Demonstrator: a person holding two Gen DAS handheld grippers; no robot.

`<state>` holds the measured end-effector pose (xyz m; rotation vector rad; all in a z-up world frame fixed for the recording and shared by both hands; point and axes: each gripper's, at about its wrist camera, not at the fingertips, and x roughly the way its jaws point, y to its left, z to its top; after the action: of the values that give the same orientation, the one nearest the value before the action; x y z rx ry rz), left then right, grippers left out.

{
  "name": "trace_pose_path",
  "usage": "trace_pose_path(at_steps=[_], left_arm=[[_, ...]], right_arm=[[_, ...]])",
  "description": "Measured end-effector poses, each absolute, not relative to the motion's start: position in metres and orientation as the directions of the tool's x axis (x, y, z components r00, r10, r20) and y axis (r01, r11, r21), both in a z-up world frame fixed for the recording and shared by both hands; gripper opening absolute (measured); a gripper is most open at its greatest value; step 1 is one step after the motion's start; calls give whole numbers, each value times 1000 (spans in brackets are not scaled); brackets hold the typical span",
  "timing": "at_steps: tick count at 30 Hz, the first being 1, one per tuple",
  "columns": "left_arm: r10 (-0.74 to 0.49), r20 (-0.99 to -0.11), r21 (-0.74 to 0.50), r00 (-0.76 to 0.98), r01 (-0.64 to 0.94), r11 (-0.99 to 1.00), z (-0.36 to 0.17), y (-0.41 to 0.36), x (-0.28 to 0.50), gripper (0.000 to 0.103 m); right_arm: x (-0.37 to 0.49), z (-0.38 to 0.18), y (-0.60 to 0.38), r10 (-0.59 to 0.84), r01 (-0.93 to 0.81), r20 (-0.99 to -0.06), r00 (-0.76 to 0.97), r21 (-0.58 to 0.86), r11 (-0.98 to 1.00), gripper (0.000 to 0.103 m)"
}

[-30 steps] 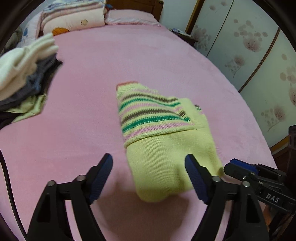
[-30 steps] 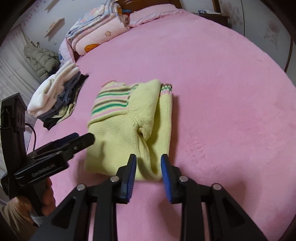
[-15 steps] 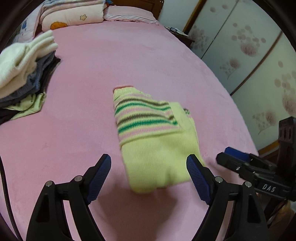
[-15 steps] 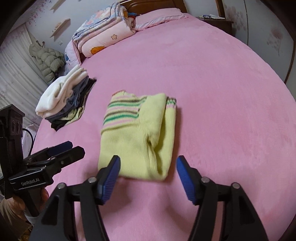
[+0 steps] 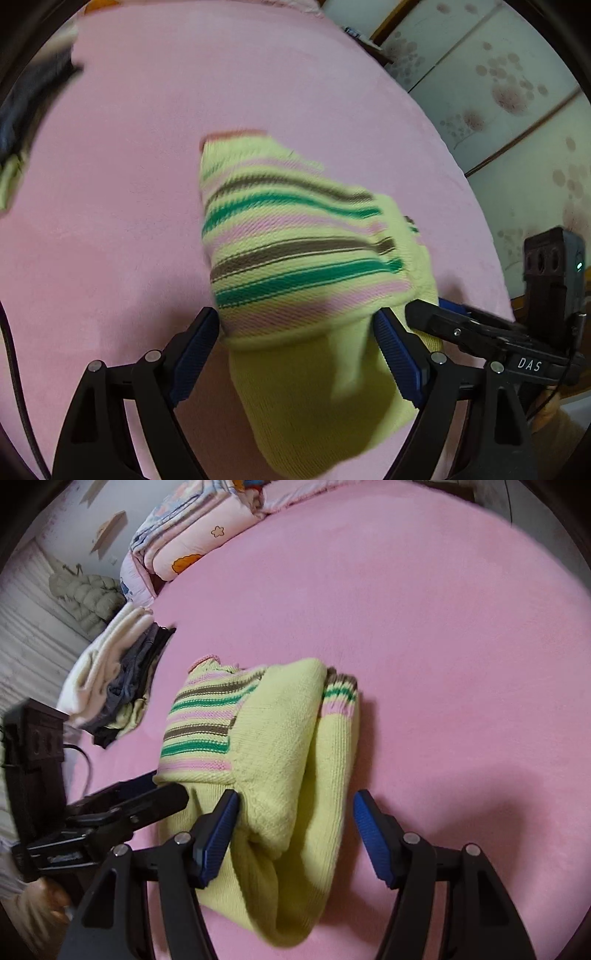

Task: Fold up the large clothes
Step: 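Grasp the folded cardigan bundle with the left gripper and lift it, then carry the bundle onto the white fleece stack and open the left gripper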

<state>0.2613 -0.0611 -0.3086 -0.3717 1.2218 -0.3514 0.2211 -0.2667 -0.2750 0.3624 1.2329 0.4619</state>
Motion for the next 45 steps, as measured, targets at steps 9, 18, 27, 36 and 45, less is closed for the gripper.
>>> trace_pose_path(at_steps=[9,18,27,36,45], left_arm=[[-561,-770,-592,304,-11,806,-346,-46,264,95],[-548,-773,-571,319,28,821,-330,-57,259,65],[-483,-828,-498,286,21,867,-243,-52,219,61],[-428,-843,-460,327,-26,887,-136,15,173,62],[-338,-835,-353,434,50,934,-22,171,224,62]], right_arm=[[241,-316,-274,680,-56,-715,161,682,730,72],[240,-313,-269,739,-74,-660,135,737,672,43],[205,-243,-248,684,-127,-720,113,673,729,38],[171,-143,-172,705,-252,-708,33,677,692,38],[213,-59,-21,761,-373,-642,88,688,623,38]])
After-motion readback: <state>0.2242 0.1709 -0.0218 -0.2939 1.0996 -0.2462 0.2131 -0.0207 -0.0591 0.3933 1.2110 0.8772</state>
